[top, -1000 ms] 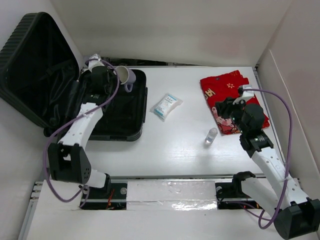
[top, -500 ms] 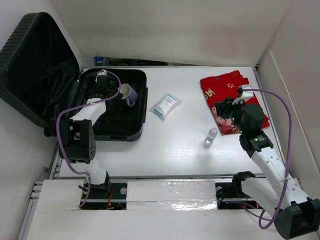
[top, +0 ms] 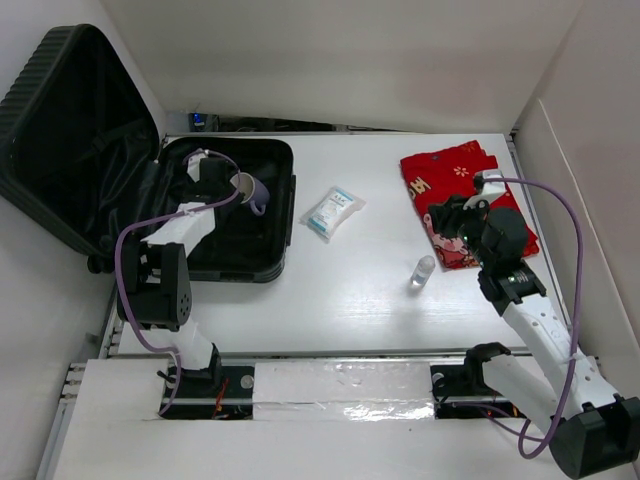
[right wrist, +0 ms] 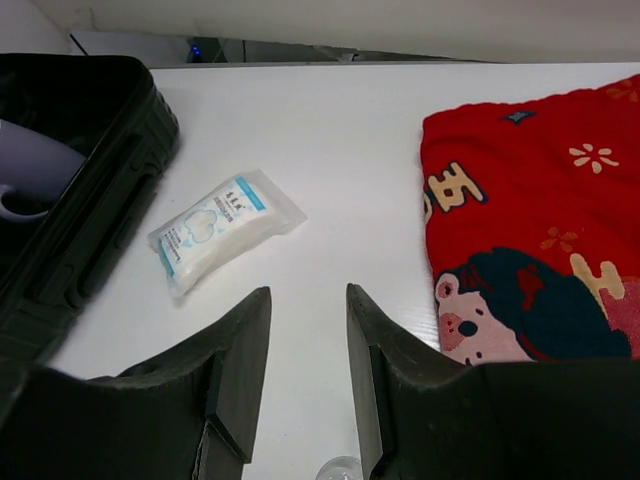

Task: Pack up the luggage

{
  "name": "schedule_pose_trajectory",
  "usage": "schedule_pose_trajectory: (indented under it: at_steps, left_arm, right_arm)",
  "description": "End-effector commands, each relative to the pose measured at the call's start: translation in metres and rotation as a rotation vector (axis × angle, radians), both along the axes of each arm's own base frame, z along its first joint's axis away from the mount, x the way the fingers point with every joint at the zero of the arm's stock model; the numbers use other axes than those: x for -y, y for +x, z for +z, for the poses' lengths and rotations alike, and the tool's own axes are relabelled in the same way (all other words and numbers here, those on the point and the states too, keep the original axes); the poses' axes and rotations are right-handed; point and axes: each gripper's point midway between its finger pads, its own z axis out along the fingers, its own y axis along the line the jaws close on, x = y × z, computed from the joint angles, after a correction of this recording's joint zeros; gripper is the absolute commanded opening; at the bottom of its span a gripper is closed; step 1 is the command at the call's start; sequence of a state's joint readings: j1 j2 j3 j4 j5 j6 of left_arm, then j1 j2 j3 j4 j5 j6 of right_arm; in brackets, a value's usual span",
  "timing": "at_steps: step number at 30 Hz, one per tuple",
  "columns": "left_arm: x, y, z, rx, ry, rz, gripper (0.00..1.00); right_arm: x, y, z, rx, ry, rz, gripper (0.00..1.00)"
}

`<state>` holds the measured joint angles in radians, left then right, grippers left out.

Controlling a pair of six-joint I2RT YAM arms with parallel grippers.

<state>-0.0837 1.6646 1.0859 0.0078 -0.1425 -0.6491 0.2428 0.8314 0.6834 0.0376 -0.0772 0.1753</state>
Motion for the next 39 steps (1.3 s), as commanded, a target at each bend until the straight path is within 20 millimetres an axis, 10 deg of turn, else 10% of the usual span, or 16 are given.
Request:
schedule_pose_trajectory:
  at_steps: [1,5,8,13,18,21,23,25,29,30,31,35,39]
  left_arm:
    - [-0.04,-0.037,-0.029,-0.154,0.141,0.133,0.0]
    - [-0.049,-0.043,-0.016,-0.14,0.169,0.176,0.56]
    - [-0.052,-0.042,0.005,-0.086,0.174,0.193,0.77]
    - [-0.057,-0.043,0.042,0.001,0.178,0.218,0.77]
    - [-0.058,-0.052,0.133,0.271,0.139,0.232,0.69]
    - [-0.028,-0.056,0.191,0.434,0.162,0.11,0.52]
    - [0.023,-0.052,0.211,0.465,0.185,-0.048,0.33]
    - [0.064,-0.051,0.211,0.448,0.201,-0.159,0.19]
    - [0.174,-0.036,0.189,0.374,0.294,-0.42,0.09]
    - [0.203,-0.036,0.151,0.277,0.355,-0.506,0.15]
    - [0.211,-0.039,0.163,0.295,0.358,-0.529,0.24]
    - [0.256,-0.015,0.099,0.141,0.434,-0.628,0.69]
    - [0.272,-0.005,0.048,0.047,0.453,-0.683,0.75]
  right_arm:
    - [-0.001,0.001,0.026,0.073,0.003,0.002,0.42]
    - [-0.002,0.002,0.026,0.07,0.001,0.005,0.42]
    - [-0.005,0.001,0.026,0.07,0.002,0.014,0.42]
    - [-0.007,0.001,0.024,0.066,-0.003,0.016,0.42]
    - [-0.009,0.002,0.023,0.061,-0.008,0.018,0.42]
    - [-0.007,0.003,0.024,0.063,-0.011,0.01,0.42]
    - [-0.01,0.003,0.022,0.058,-0.014,0.017,0.24]
    - [-0.009,0.003,0.022,0.056,-0.017,0.011,0.0]
    - [-0.004,0.003,0.023,0.059,-0.023,-0.015,0.0]
    - [-0.002,0.003,0.023,0.059,-0.024,-0.024,0.0]
    - [-0.005,0.002,0.023,0.06,-0.023,-0.015,0.02]
    - [0.008,0.0,0.027,0.074,-0.018,-0.083,0.16]
    - [0.015,-0.004,0.033,0.086,-0.009,-0.122,0.32]
